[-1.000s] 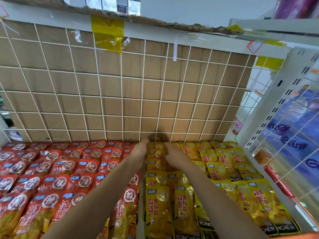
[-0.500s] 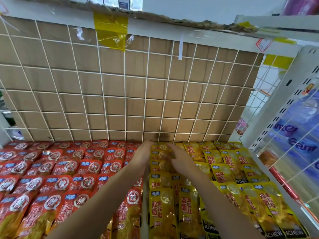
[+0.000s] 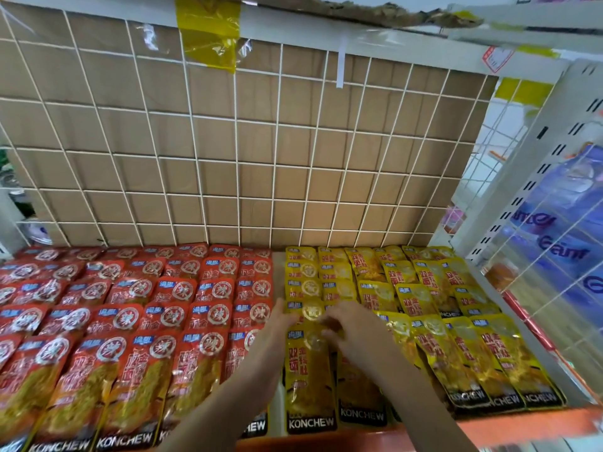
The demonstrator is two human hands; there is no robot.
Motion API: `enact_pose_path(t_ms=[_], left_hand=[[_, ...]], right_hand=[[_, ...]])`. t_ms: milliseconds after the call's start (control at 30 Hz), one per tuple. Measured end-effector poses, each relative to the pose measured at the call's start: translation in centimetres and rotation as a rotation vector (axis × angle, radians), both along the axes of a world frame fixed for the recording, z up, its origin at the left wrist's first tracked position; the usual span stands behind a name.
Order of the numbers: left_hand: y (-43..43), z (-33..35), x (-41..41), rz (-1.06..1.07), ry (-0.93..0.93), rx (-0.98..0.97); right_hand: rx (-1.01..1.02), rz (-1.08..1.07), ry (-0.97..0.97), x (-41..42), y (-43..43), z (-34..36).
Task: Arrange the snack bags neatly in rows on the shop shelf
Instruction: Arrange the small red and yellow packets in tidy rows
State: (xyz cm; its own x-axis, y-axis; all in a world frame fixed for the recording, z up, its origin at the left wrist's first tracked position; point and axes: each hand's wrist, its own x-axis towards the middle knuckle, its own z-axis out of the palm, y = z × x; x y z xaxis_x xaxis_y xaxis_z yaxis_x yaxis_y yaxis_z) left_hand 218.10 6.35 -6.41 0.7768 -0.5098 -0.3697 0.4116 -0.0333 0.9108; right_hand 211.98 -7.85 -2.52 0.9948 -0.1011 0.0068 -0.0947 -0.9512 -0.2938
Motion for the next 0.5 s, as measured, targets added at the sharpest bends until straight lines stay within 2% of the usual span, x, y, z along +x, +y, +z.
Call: enact_pose_path(t_ms=[300, 400, 500], left_hand=[[0.6, -0.3, -2.5, 0.030, 0.022, -0.095], [0.4, -1.0, -3.0, 0.110, 0.081, -0.057], [0.2, -1.1, -3.3, 0.143, 0.061, -0.008]], right_hand=[[0.081, -0.099, -0.110, 0.2, 0.9, -1.3], [0.116, -0.127, -0.123, 0.2, 1.1, -1.5], [0.123, -0.134, -0.116, 0.3, 1.1, -1.4]])
